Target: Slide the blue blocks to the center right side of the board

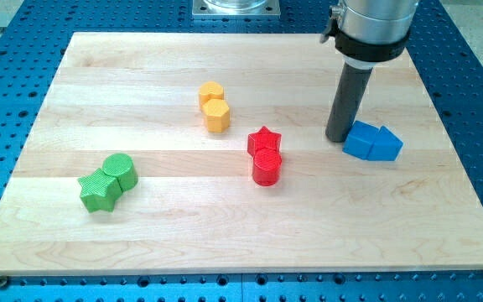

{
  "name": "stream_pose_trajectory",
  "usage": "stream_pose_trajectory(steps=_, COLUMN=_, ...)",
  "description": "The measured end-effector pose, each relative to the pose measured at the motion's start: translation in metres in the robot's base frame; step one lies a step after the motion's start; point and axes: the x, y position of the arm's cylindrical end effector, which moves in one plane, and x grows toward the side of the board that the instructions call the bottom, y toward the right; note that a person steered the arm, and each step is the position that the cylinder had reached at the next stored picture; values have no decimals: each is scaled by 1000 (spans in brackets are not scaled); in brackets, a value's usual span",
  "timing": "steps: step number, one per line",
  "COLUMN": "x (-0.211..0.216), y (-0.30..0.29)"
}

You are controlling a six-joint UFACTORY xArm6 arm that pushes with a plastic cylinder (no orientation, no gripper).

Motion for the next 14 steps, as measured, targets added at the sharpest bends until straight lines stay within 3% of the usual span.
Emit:
stream_pose_trajectory(steps=3, x=31, y=6)
stream_pose_trajectory(steps=4, x=64, y=11)
stream_pose_trajectory(steps=6, x=70, y=44)
stream_pose_trajectory(steps=9, x=62, y=-26)
stream_pose_trajectory(steps=14, x=52, y=123)
